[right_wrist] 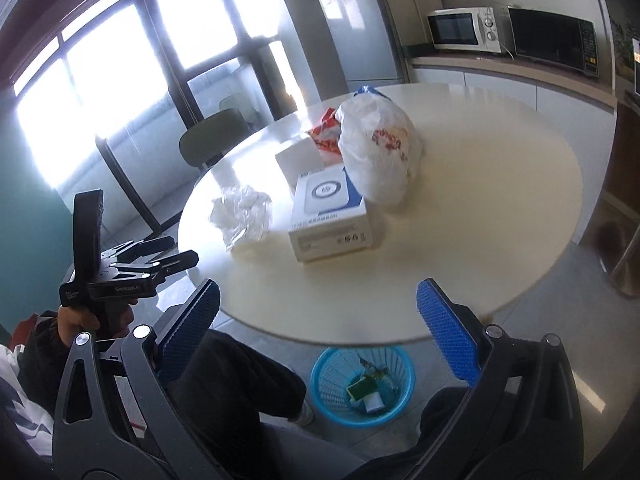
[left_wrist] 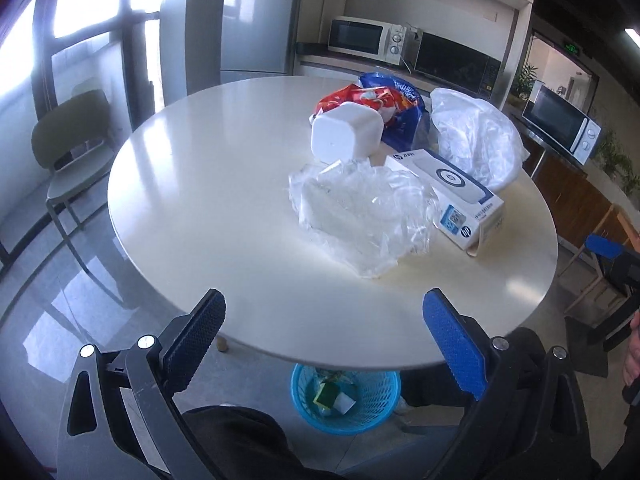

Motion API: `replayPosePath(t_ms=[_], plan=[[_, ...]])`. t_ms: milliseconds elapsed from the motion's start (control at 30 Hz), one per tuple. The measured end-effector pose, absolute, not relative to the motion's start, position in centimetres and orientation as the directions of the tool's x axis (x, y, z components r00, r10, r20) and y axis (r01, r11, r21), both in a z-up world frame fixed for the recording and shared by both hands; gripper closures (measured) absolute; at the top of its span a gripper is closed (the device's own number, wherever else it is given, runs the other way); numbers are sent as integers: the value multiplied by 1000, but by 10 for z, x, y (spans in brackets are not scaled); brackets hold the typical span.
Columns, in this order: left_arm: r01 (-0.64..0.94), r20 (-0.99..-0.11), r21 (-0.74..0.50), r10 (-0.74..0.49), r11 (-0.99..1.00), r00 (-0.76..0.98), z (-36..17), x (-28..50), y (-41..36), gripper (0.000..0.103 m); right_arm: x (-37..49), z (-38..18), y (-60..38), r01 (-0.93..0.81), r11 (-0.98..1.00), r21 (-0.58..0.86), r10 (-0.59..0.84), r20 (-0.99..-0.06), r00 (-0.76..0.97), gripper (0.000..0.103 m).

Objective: Collect trash
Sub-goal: 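Raise both tools back toward the table, then grasp the clear plastic bag with the left tool while the right tool grasps the white plastic bag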

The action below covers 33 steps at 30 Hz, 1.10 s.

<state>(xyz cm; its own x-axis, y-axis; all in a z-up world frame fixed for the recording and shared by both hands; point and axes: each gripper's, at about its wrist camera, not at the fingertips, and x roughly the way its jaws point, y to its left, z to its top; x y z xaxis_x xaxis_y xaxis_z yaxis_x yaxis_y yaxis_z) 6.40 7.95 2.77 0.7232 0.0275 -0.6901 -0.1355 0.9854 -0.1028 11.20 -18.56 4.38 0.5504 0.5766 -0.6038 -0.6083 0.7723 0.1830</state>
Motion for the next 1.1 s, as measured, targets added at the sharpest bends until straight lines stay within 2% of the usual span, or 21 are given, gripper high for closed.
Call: replayPosePath(t_ms=[200, 700, 800, 867, 900, 967, 1033, 1100], plan=[[-145, -689, -99, 37, 984, 724, 32, 86, 89, 6, 142, 62, -174, -606, 787, 115, 545, -589, 596, 9], [-112, -704, -102, 8, 988, 710, 27, 130, 98, 6, 217, 60, -120, -609, 793, 22, 496, -603, 625, 10], [-98, -702, -122, -16, 988, 712, 27, 136, 99, 6, 227, 57, -114, -609, 793, 27, 496, -608, 619, 25], [-92, -699, -131, -26, 987, 714, 28, 139, 100, 6, 236, 54, -112, -604, 795, 54, 503, -616, 607, 43], [-91, -698, -136, -30, 987, 716, 28, 141, 100, 6, 239, 53, -111, -606, 793, 62, 506, -623, 597, 48], [-85, -695, -153, -46, 985, 717, 28, 142, 102, 8, 242, 49, -110, -605, 794, 64, 501, -632, 591, 75], [-89, -697, -164, -52, 982, 716, 28, 143, 102, 11, 242, 47, -112, -609, 790, 79, 509, -638, 578, 89], [-84, -704, -189, -75, 978, 706, 25, 144, 103, 24, 242, 46, -113, -605, 792, 79, 506, -639, 579, 91]])
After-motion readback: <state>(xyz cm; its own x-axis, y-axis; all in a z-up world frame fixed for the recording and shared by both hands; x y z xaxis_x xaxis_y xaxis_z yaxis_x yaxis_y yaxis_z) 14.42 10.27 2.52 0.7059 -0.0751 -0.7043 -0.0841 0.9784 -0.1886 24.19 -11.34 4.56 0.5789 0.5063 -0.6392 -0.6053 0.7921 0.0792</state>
